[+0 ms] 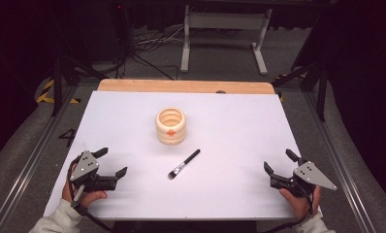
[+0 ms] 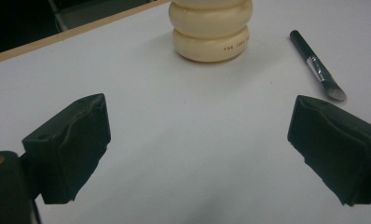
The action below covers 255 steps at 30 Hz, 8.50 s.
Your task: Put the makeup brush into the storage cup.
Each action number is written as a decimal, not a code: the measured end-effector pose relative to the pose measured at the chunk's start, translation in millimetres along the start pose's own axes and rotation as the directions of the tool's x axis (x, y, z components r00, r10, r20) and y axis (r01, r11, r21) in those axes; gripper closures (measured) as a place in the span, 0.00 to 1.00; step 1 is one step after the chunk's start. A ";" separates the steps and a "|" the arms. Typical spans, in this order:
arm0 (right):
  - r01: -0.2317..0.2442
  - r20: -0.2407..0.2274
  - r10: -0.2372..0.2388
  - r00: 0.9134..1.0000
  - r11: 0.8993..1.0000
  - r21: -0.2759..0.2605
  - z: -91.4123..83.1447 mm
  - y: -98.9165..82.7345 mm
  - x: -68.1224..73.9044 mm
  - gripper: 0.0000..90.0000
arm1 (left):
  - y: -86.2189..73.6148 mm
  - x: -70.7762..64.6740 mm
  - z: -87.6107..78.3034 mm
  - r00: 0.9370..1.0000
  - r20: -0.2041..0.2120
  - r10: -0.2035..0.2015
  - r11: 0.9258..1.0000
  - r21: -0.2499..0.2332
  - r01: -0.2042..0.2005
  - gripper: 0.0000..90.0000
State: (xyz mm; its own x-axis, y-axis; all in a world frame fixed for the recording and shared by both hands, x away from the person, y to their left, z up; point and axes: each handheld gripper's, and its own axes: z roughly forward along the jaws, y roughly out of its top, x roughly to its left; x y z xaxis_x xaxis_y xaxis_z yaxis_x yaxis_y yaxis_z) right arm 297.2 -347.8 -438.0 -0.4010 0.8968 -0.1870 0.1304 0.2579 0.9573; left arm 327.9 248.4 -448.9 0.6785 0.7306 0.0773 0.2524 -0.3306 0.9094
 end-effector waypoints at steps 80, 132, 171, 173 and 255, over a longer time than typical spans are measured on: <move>-0.019 0.007 0.019 1.000 0.997 0.080 8.4 -8.4 -1.0 0.16 | 125.0 -110.9 191.7 0.916 0.388 0.100 0.576 0.728 -0.372 0.85; 0.554 0.060 -0.554 0.830 0.832 0.030 38.0 41.1 89.7 0.19 | 125.4 -78.8 134.8 0.912 0.394 0.110 0.861 0.421 -0.286 0.86; 0.937 0.032 -0.940 0.340 0.342 0.075 108.6 35.4 210.5 0.72 | 152.0 -118.5 159.4 0.857 0.458 0.234 0.758 0.466 -0.456 0.86; 0.944 0.025 -0.948 0.318 0.319 0.078 108.3 33.0 212.7 0.80 | 151.6 -119.2 159.4 0.859 0.453 0.239 0.750 0.475 -0.460 0.86; 0.035 -0.352 -0.046 0.935 0.999 -0.038 118.4 86.2 104.1 0.89 | 7.4 -8.5 -3.0 0.999 0.047 -0.014 0.993 -0.119 0.019 0.04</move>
State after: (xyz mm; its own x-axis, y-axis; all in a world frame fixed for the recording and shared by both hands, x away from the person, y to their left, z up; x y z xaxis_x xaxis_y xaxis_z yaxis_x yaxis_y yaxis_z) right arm 374.1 -189.7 -401.0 -0.7002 0.6998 -0.1413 0.0818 0.2752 0.9579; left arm 321.8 241.6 -441.6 0.7064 0.7063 0.0457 0.1811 -0.2429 0.9530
